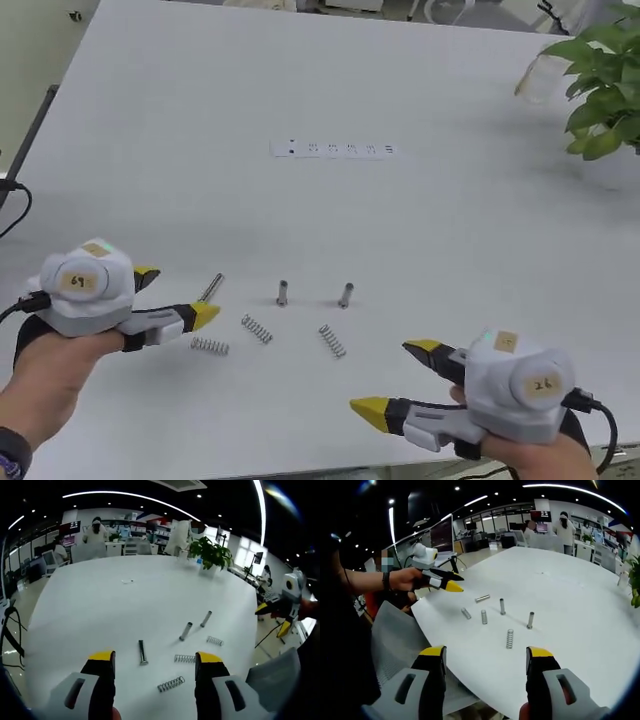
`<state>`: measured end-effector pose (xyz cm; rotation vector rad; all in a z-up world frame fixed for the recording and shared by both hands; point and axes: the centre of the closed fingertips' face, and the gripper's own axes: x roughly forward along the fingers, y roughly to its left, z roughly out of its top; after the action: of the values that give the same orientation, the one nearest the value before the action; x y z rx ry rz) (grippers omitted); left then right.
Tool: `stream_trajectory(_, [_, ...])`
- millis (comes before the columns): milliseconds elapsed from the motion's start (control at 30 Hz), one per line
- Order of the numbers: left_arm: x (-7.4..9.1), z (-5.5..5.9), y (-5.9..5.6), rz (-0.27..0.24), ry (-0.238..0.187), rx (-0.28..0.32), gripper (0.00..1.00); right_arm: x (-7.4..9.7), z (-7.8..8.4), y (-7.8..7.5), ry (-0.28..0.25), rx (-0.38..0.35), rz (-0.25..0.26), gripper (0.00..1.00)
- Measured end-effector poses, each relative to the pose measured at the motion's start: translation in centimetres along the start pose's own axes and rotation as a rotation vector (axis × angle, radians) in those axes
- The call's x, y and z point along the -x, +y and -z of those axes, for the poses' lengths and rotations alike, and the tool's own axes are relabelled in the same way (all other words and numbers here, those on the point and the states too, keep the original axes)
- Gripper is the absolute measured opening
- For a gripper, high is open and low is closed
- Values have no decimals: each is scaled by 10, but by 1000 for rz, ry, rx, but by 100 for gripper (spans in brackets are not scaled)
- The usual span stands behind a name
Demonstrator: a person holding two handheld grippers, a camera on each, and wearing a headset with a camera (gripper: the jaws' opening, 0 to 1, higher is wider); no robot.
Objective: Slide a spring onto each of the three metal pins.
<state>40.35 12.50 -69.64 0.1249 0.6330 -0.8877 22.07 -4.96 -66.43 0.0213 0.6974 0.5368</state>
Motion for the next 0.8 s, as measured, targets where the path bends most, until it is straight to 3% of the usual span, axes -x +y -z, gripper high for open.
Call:
stream_trajectory(333, [-27, 1, 11, -1, -10, 113, 48, 1, 2, -3, 8, -9, 4, 62])
stream_trajectory(567, [-43, 2, 15, -4, 6, 127, 44, 1, 3, -5, 13, -14, 8, 62])
stream_trajectory(800, [-61, 12, 22, -28, 41, 134, 35, 0, 4, -8, 15, -26, 8, 62])
